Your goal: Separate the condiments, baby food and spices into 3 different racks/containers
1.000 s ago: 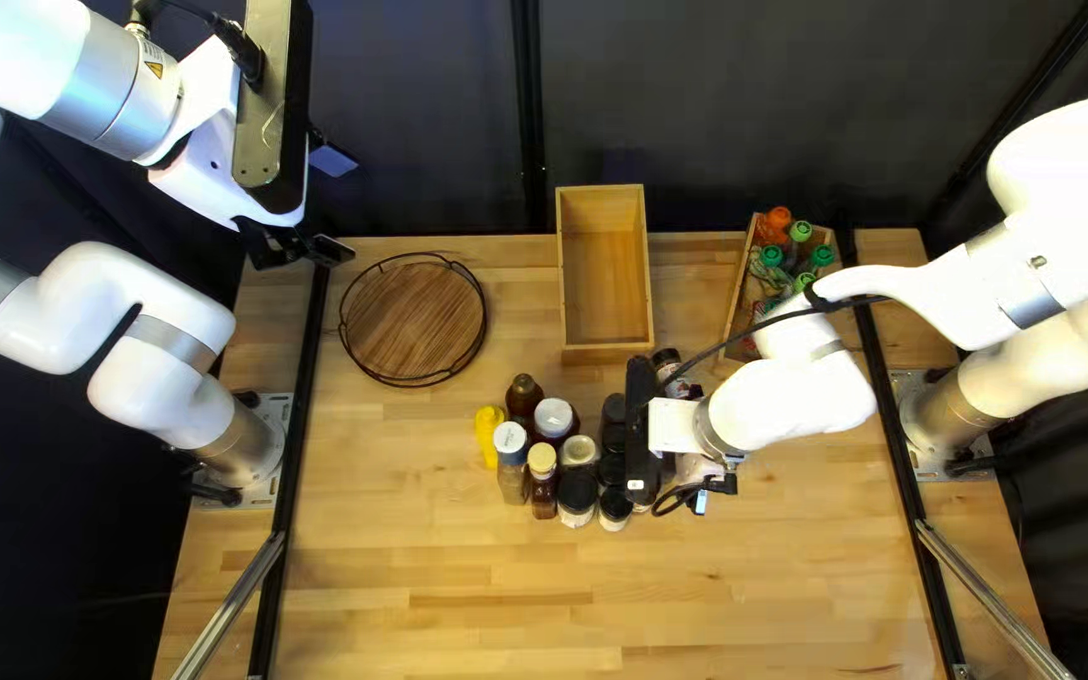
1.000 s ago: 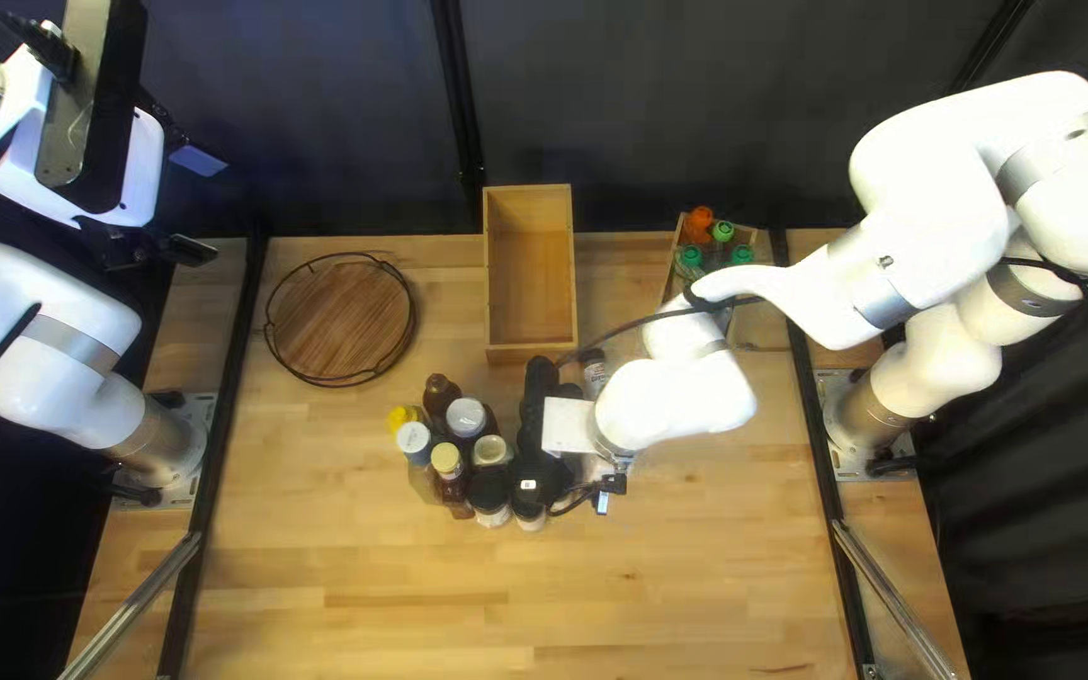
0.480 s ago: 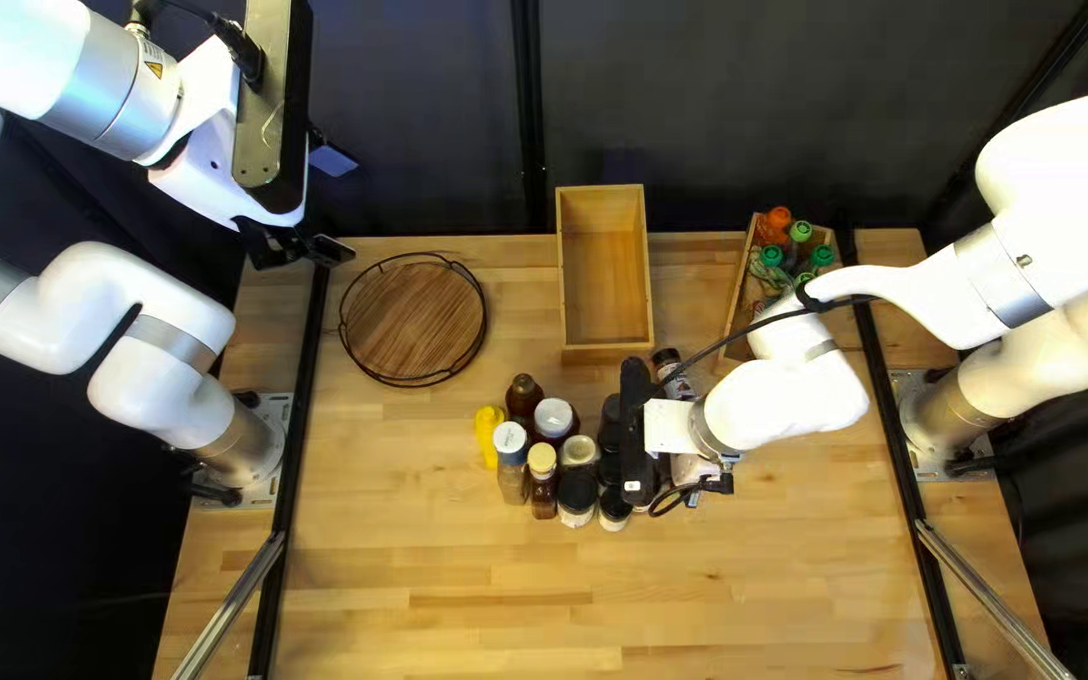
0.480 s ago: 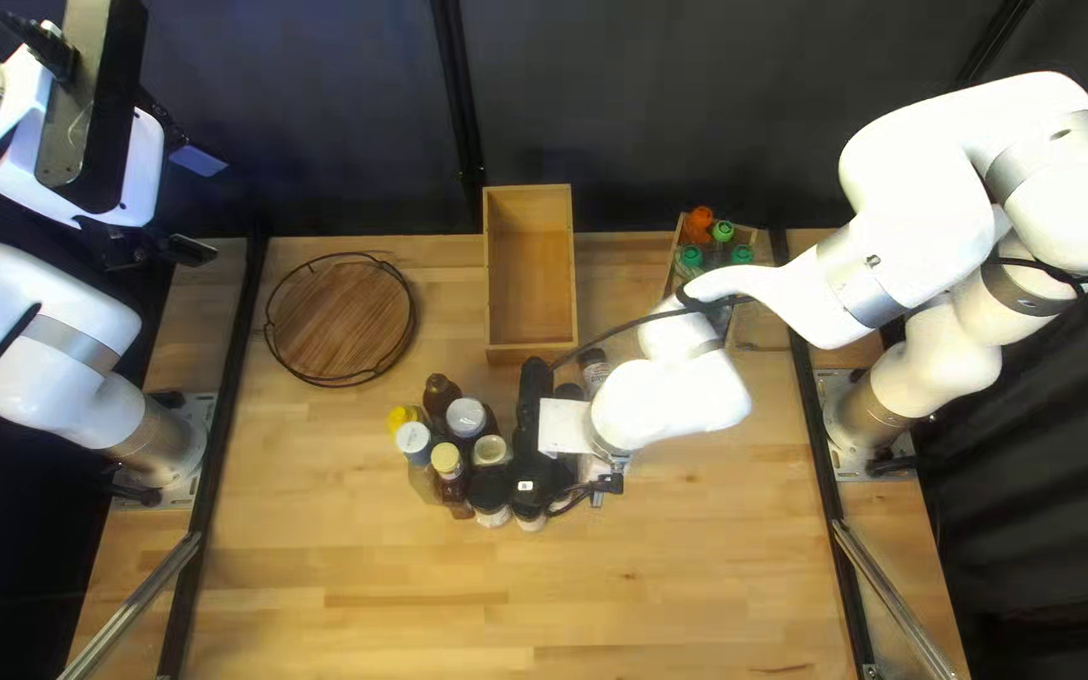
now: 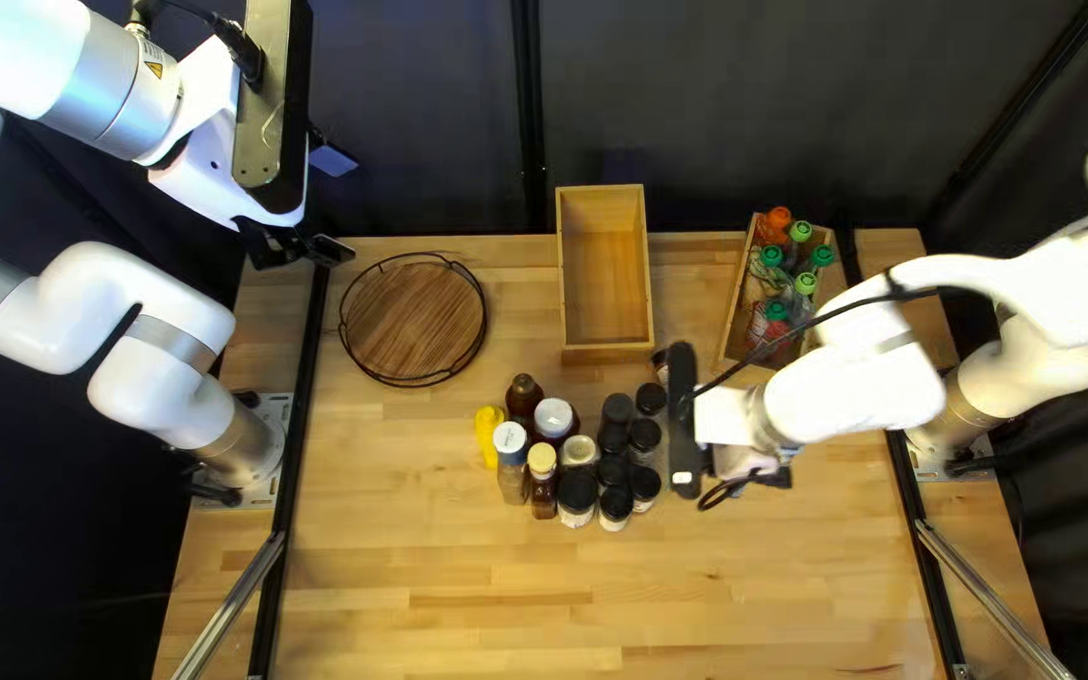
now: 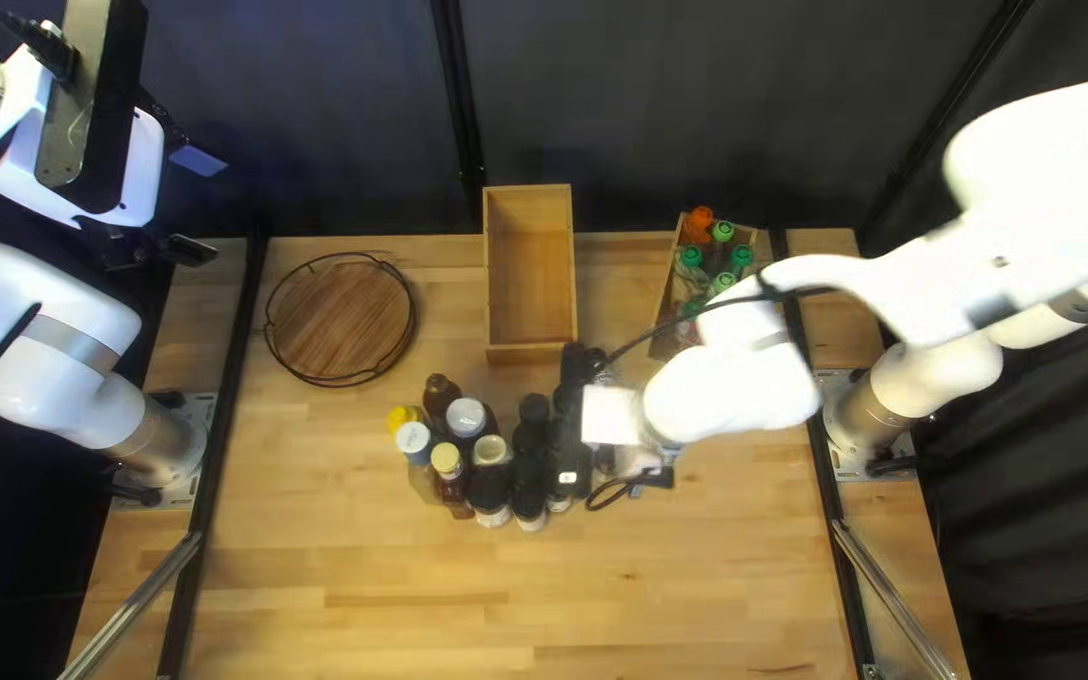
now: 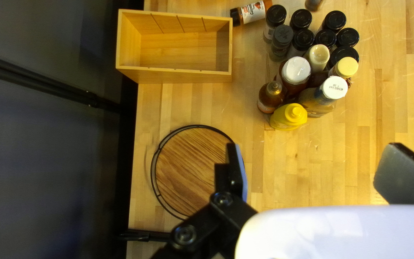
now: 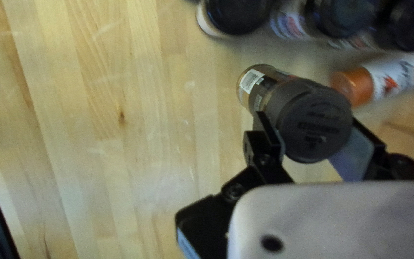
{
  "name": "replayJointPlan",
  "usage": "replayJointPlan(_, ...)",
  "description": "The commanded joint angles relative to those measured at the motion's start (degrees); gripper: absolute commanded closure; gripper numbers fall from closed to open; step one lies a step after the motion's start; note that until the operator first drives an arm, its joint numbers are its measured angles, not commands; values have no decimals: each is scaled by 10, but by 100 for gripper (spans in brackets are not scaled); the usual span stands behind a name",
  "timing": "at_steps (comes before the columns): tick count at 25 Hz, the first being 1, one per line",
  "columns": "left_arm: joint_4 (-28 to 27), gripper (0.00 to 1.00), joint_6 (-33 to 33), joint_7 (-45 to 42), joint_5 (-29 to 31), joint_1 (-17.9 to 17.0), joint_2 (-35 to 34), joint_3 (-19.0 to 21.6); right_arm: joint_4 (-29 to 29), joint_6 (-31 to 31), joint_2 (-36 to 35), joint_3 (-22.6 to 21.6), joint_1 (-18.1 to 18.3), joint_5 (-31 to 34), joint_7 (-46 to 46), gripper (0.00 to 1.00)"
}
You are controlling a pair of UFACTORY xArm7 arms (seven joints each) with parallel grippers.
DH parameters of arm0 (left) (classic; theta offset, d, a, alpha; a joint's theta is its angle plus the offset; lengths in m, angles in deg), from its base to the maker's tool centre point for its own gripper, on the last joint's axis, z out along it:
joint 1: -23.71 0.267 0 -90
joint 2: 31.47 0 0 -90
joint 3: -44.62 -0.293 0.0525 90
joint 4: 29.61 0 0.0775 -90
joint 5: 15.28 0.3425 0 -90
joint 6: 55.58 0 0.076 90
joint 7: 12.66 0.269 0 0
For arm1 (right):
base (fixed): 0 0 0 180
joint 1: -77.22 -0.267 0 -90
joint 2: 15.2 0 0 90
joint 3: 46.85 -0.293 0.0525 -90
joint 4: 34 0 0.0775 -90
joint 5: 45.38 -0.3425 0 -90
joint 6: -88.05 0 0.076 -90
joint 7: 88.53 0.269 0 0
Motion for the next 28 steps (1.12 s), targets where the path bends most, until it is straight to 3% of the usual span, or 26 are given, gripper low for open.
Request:
replayJointPlan(1, 0, 0, 0, 0, 0, 0, 0, 0, 64, 57, -10, 68, 25, 5, -90, 100)
replayJointPlan(5, 0, 0, 0, 0, 0, 0, 0, 0, 109, 46, 33, 119, 50, 14, -159, 100)
replayJointPlan(28, 0, 0, 0, 0, 0, 0, 0, 0, 109, 46, 33, 119, 50, 14, -159, 100)
